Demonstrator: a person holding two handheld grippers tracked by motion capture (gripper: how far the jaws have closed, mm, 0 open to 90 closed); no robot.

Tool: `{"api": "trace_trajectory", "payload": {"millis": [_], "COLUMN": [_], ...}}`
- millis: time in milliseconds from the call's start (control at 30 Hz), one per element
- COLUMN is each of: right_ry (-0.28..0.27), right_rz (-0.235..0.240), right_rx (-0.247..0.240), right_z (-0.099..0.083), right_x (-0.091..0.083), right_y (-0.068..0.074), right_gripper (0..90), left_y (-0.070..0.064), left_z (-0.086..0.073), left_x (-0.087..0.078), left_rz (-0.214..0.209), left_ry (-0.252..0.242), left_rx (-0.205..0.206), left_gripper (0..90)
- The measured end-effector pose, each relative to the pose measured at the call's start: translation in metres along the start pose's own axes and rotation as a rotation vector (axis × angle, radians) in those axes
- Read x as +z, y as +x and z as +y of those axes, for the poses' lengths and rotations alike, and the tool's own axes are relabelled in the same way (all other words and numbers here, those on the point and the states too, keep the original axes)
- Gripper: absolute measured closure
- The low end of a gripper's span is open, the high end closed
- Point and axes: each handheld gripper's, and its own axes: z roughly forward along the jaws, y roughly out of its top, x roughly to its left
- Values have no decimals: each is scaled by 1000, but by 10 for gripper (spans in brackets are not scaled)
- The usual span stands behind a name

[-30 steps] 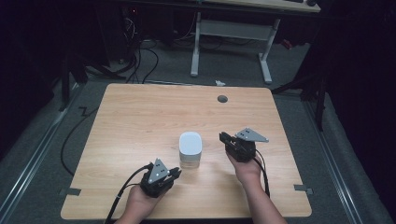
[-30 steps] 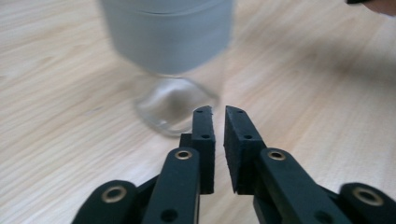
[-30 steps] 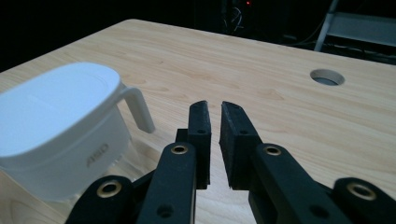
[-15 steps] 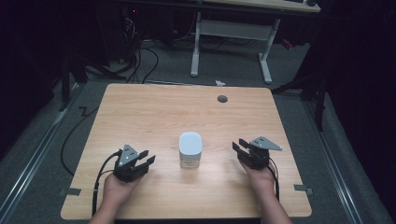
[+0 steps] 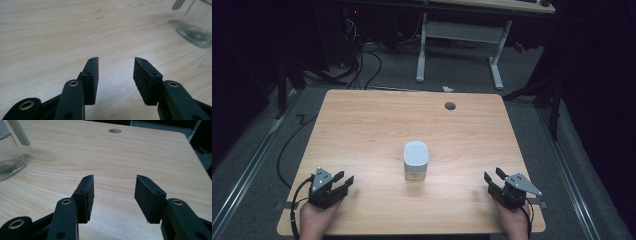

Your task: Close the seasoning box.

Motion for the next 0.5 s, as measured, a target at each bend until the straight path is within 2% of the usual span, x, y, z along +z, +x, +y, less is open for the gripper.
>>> {"api": "trace_trajectory", "payload": {"millis": [33,133,500], "right_ry": [16,35,35], "right_rz": [8,22,29], "right_rx": [10,-13,-6], "right_z": [-2,-1,-2], "right_x": [2,10,14], "right_y": [1,4,7], "right_gripper": [503,495,452], "left_y": [-1,-3,0], "left_z": [-1,-1,-4], "left_x": [1,1,1], "left_rz": [0,-6,-9], "left_ry": [-1,1,11], "left_rx": [6,13,13], "left_gripper": [556,549,541]}}
